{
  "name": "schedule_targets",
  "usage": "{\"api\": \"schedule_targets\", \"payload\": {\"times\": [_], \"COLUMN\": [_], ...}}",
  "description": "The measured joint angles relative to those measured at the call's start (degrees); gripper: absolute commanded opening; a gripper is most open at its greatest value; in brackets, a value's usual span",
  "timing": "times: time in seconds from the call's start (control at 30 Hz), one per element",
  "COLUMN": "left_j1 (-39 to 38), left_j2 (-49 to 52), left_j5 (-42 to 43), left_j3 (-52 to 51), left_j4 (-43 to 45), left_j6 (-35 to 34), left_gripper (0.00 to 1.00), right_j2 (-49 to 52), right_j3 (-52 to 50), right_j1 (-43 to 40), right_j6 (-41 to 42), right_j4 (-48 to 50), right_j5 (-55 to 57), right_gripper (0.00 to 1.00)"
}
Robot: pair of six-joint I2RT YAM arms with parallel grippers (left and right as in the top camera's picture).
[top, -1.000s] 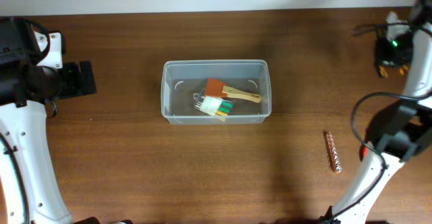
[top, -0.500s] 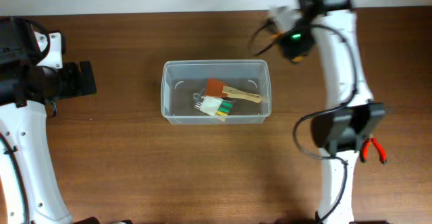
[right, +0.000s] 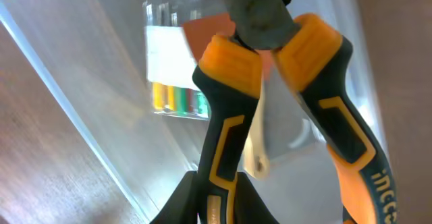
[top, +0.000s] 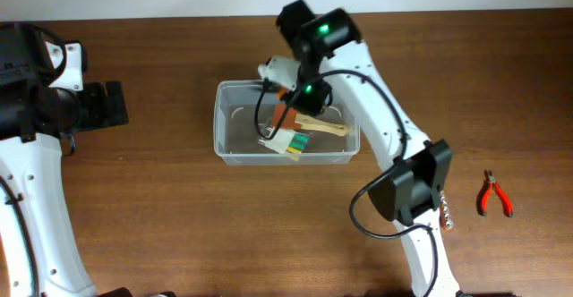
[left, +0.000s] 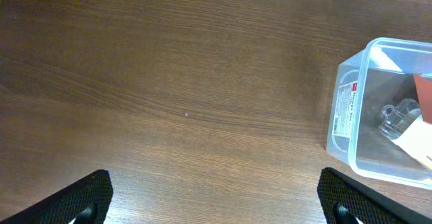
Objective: Pack container
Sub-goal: 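Lift the pliers and lower them into the container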
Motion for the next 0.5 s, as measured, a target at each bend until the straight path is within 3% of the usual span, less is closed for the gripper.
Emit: {"api": "schedule_targets", "payload": {"times": [0.47, 0.5], "left_j1": [0.0, 0.0], "left_j2": [0.0, 0.0], "left_j5": [0.0, 0.0], "left_j3": [0.0, 0.0], "left_j4": [0.0, 0.0], "left_j6": [0.0, 0.0], "left_gripper": [0.99, 0.99], "right_j2": [0.0, 0.0], "right_j3": [-16.2, -16.7], "right_j1": [0.6, 0.6], "right_j6": [-1.3, -1.2], "right_j4": [7.8, 8.3], "right_j5": [-0.1, 0.0], "right_gripper": [0.13, 0.19]}}
